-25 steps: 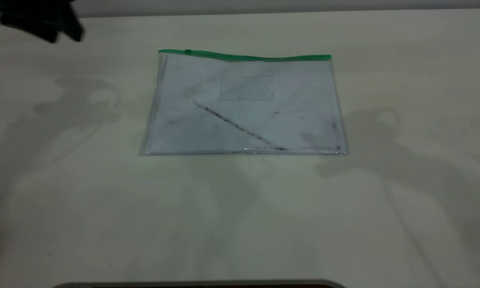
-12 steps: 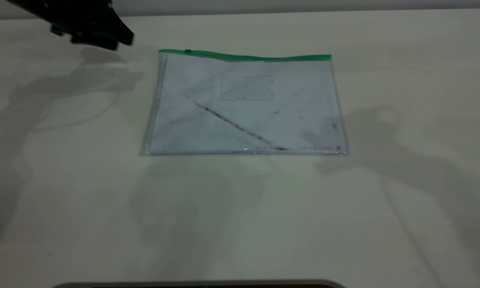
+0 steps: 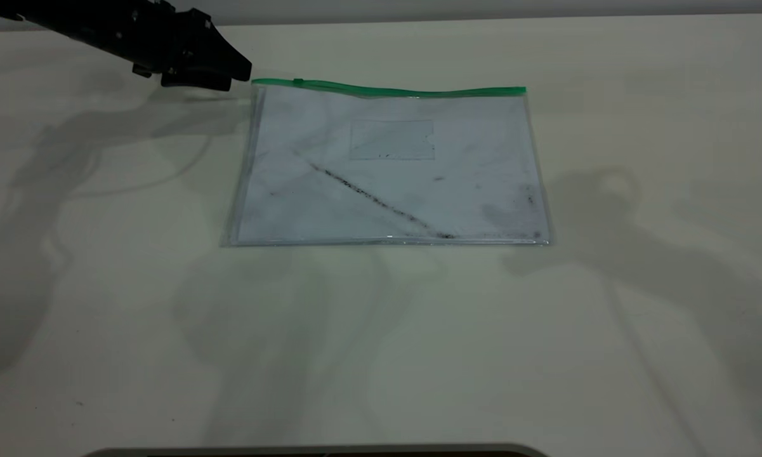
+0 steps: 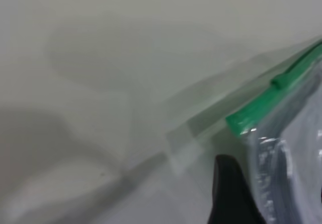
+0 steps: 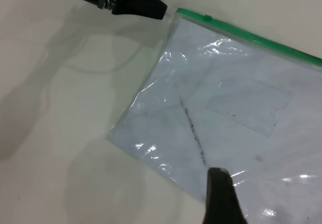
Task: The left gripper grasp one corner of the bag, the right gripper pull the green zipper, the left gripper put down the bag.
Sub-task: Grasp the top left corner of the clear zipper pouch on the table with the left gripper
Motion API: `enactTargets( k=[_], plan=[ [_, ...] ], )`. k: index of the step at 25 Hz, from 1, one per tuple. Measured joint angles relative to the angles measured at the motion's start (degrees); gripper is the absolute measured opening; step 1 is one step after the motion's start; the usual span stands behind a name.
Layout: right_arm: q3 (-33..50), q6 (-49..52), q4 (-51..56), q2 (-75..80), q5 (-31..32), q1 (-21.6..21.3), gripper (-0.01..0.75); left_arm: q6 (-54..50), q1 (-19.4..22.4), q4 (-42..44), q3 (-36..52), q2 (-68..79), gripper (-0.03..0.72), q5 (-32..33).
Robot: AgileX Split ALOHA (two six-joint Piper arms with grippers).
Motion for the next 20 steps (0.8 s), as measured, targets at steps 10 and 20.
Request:
enactTargets(
  k=[10,20],
  plan=[
    [0.0,0.0,0.54,0.06,-0.06,0.0,0.524,2.6,-2.26,-3.2,-0.57,2.82,0.486,-0.95],
    [0.0,-0.4,0.8,0.06,-0.06,0.0,0.524,2.81,-4.23,-4.54,-0.72,3.76,0.485,-0.75]
  ],
)
